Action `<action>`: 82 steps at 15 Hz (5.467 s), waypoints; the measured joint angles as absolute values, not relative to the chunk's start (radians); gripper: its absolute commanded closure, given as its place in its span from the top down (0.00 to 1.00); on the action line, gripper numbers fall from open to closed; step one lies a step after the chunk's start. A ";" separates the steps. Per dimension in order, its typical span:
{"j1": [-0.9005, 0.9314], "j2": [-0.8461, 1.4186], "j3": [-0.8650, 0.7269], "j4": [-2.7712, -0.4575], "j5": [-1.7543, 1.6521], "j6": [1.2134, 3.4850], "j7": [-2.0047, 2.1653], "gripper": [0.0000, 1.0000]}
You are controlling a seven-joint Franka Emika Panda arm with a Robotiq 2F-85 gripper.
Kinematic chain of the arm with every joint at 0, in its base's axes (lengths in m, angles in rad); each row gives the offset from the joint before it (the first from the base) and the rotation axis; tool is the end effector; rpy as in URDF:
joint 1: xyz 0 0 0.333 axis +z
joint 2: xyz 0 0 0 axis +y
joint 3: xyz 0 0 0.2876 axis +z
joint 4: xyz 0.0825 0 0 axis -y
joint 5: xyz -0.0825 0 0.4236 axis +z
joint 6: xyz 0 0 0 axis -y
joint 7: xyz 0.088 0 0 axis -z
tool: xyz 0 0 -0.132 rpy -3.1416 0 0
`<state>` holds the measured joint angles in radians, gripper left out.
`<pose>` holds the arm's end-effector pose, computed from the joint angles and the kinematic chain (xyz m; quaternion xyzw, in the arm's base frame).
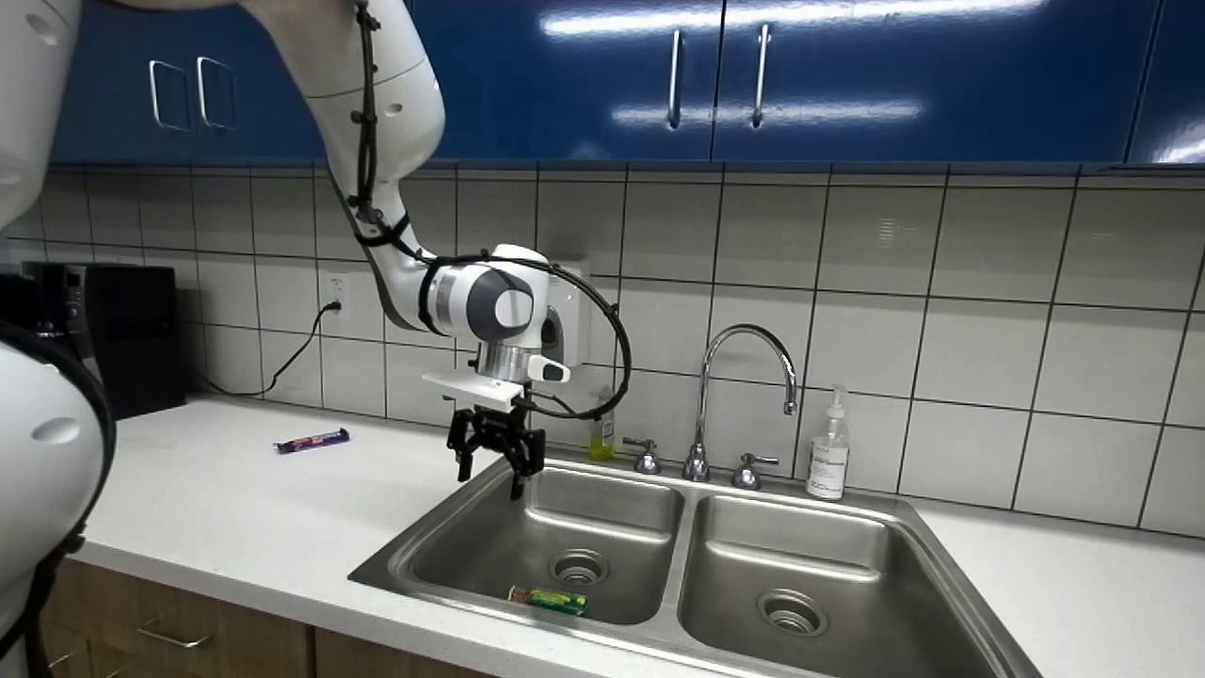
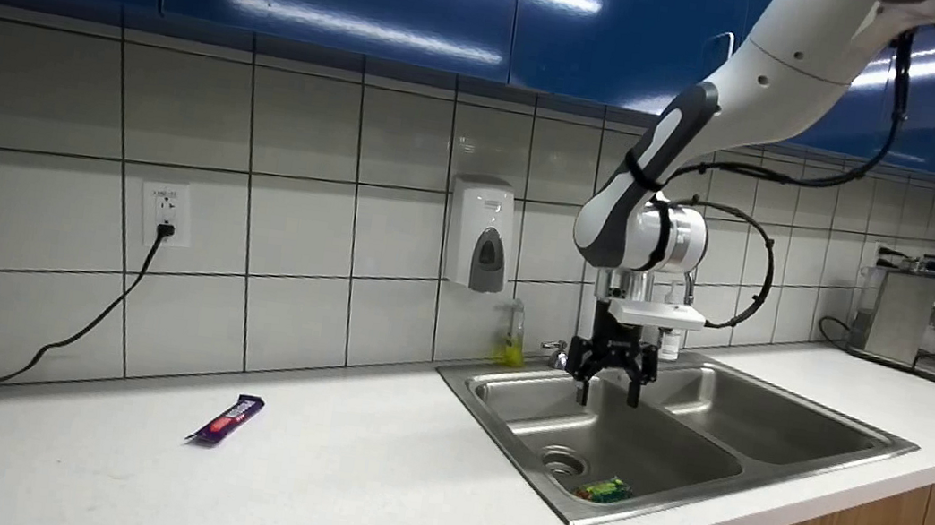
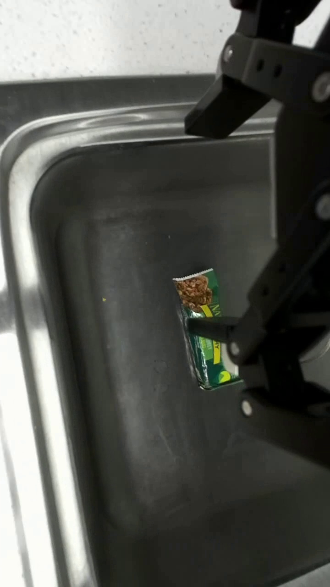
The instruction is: Remove the green chocolate bar from the sink
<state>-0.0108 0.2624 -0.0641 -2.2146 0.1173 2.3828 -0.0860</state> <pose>0.5545 -0.0400 0.1675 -0.9977 0.0381 0.0439 0.0336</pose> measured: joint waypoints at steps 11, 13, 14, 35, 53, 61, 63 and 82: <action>-0.059 0.617 -0.086 -1.940 0.112 2.398 -0.081 1.00; -0.066 0.665 -0.089 -1.907 0.112 2.398 -0.081 1.00; -0.069 0.686 -0.091 -1.892 0.112 2.399 -0.081 1.00; -0.096 0.778 -0.090 -1.792 0.112 2.399 -0.080 1.00; -0.085 0.739 -0.090 -1.870 0.120 2.444 0.103 1.00; -0.056 0.737 -0.091 -1.884 0.156 2.472 0.291 1.00; -0.050 0.737 -0.094 -1.884 0.171 2.481 0.342 1.00; -0.044 0.806 -0.135 -1.880 0.286 2.602 0.569 1.00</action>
<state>-0.0445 0.8063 -0.1352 -1.8801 0.2857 2.6025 0.5689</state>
